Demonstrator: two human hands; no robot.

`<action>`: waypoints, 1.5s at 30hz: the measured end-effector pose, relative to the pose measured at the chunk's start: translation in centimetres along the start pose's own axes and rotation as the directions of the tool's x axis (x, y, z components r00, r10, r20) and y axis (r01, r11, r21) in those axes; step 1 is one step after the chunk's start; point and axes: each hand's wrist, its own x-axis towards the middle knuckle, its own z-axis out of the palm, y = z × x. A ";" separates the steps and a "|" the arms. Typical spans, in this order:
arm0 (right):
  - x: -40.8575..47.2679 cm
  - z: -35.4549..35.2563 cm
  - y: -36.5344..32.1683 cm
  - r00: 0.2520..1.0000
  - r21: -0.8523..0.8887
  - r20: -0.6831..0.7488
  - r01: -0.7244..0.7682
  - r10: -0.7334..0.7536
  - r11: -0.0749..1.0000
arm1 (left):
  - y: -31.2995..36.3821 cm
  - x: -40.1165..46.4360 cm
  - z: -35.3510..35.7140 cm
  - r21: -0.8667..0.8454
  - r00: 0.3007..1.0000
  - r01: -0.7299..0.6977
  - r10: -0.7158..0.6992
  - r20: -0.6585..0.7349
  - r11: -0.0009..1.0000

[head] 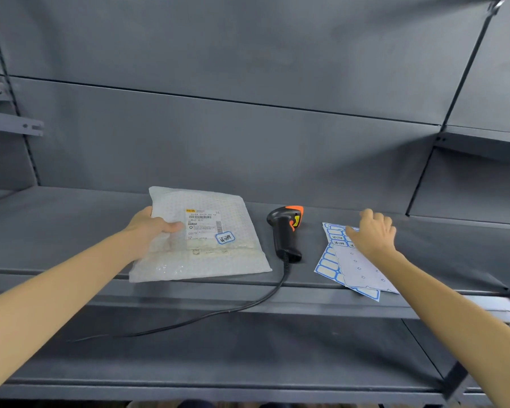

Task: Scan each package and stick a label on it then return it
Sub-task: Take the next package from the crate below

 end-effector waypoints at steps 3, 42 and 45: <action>-0.2 -1.0 -1.2 0.994 -0.006 -0.015 0.110 -0.111 0.994 | 0.9 -0.8 -0.4 -0.124 0.999 -0.018 0.014 -0.030 0.992; -25.3 -5.9 40.3 0.894 -0.370 0.095 -0.377 0.438 0.849 | -11.8 -25.1 39.5 -0.114 0.627 0.140 0.001 0.779 0.984; -28.2 -3.1 41.8 0.801 -0.186 0.163 -0.548 0.576 0.815 | -15.4 -26.6 40.9 -0.039 0.621 0.226 -0.113 0.776 0.973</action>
